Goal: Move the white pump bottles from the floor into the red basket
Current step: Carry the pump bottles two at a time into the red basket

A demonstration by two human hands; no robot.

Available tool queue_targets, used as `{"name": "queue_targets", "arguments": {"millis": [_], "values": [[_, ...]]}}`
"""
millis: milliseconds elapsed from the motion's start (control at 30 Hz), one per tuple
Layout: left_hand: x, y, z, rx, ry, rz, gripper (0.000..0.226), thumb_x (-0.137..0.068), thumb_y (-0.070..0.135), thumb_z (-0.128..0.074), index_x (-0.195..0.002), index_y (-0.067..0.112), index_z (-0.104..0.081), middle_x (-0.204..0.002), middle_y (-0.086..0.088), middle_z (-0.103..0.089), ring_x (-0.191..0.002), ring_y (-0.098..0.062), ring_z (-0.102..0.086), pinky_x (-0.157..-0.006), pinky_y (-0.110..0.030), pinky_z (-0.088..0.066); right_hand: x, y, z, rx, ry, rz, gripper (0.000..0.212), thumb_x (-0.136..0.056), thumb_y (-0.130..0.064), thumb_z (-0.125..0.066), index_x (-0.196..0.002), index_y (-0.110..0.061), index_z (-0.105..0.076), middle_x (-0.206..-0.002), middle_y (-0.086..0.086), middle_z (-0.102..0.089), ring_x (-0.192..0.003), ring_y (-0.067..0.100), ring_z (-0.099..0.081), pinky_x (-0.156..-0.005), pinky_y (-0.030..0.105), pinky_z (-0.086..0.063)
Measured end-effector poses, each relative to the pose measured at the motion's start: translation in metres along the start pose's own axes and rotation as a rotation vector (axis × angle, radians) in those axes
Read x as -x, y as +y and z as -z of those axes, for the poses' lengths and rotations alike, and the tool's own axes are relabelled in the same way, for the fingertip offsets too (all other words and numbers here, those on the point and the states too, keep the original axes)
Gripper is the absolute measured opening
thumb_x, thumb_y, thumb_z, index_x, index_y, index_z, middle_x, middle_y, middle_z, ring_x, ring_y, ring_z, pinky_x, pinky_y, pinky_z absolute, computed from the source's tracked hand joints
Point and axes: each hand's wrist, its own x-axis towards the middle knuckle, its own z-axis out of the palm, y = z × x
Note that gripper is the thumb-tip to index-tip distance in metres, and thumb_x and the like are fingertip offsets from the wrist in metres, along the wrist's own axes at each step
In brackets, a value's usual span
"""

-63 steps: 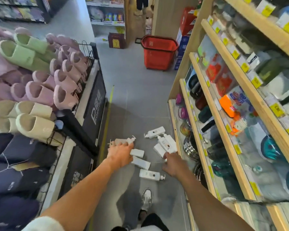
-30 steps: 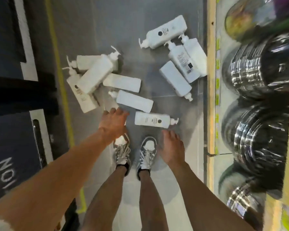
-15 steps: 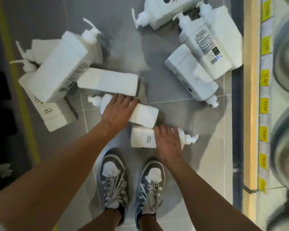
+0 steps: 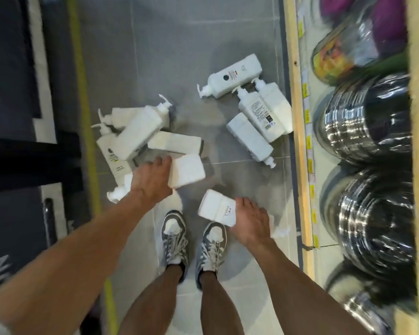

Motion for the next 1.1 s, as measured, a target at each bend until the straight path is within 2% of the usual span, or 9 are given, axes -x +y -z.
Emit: {"name": "queue_targets", "arguments": {"millis": [133, 267, 367, 500, 600, 700, 900, 1100], "values": [[0.1, -0.012, 0.102, 0.069, 0.031, 0.06, 0.073, -0.074, 0.039, -0.075, -0.134, 0.021, -0.038, -0.124, -0.002, -0.059, -0.109, -0.03, -0.063, -0.072, -0.04, -0.046, 0.1, -0.019, 0.094, -0.042, 0.023, -0.052, 0.076, -0.068, -0.041, -0.086, -0.13, -0.02, -0.046, -0.128, 0.003, -0.057, -0.121, 0.026, -0.053, -0.094, 0.041, -0.043], [0.203, -0.017, 0.195, 0.217, 0.06, 0.112, 0.082, -0.07, 0.044, -0.08, -0.138, 0.025, -0.037, -0.123, -0.002, -0.061, -0.11, -0.033, -0.063, -0.081, -0.044, -0.053, 0.199, -0.045, 0.187, -0.094, 0.046, -0.097, 0.078, -0.073, -0.036, -0.085, -0.135, -0.017, -0.042, -0.135, 0.005, -0.054, -0.125, 0.027, -0.051, -0.095, 0.038, -0.044], [0.272, -0.019, 0.255, 0.274, 0.089, 0.162, 0.079, -0.07, 0.05, -0.079, -0.133, 0.024, -0.038, -0.113, -0.003, -0.064, -0.1, -0.033, -0.065, -0.077, -0.042, -0.052, 0.266, -0.061, 0.248, -0.166, 0.094, -0.102, 0.077, -0.076, -0.034, -0.082, -0.138, -0.015, -0.041, -0.139, 0.008, -0.052, -0.129, 0.03, -0.05, -0.098, 0.043, -0.046], [0.342, -0.025, 0.314, 0.439, 0.169, 0.202, 0.079, -0.065, 0.051, -0.077, -0.13, 0.028, -0.04, -0.112, -0.002, -0.064, -0.096, -0.033, -0.067, -0.081, -0.044, -0.057, 0.336, -0.083, 0.313, -0.233, 0.198, -0.114, 0.088, -0.076, -0.041, -0.083, -0.146, -0.02, -0.034, -0.143, 0.01, -0.051, -0.132, 0.033, -0.048, -0.101, 0.048, -0.048], [0.381, -0.033, 0.348, 0.507, 0.242, 0.198, 0.078, -0.066, 0.052, -0.078, -0.132, 0.029, -0.042, -0.113, 0.0, -0.064, -0.1, -0.03, -0.066, -0.083, -0.045, -0.057, 0.373, -0.1, 0.345, -0.308, 0.291, -0.129, 0.099, -0.069, -0.048, -0.088, -0.146, -0.019, -0.033, -0.137, 0.013, -0.055, -0.127, 0.036, -0.051, -0.098, 0.047, -0.049], [0.405, -0.043, 0.375, 0.55, 0.303, 0.203, 0.075, -0.063, 0.052, -0.08, -0.124, 0.03, -0.043, -0.111, 0.001, -0.064, -0.1, -0.031, -0.065, -0.083, -0.046, -0.056, 0.396, -0.117, 0.369, -0.356, 0.345, -0.121, 0.1, -0.062, -0.054, -0.086, -0.142, -0.019, -0.036, -0.127, 0.013, -0.06, -0.118, 0.036, -0.056, -0.093, 0.045, -0.052], [0.441, -0.064, 0.395, 0.625, 0.417, 0.305, 0.074, -0.066, 0.052, -0.08, -0.126, 0.031, -0.042, -0.108, 0.003, -0.063, -0.098, -0.028, -0.065, -0.078, -0.042, -0.054, 0.419, -0.14, 0.396, -0.379, 0.446, -0.021, 0.084, -0.057, -0.055, -0.078, -0.129, -0.025, -0.045, -0.118, 0.003, -0.064, -0.106, 0.03, -0.062, -0.085, 0.045, -0.055], [0.482, -0.087, 0.388, 0.693, 0.451, 0.465, 0.075, -0.069, 0.051, -0.076, -0.132, 0.031, -0.042, -0.108, 0.004, -0.063, -0.096, -0.024, -0.063, -0.073, -0.036, -0.047, 0.416, -0.174, 0.424, -0.265, 0.423, 0.107, 0.073, -0.065, -0.051, -0.086, -0.119, -0.023, -0.046, -0.119, 0.004, -0.065, -0.107, 0.031, -0.064, -0.085, 0.042, -0.054]]}}
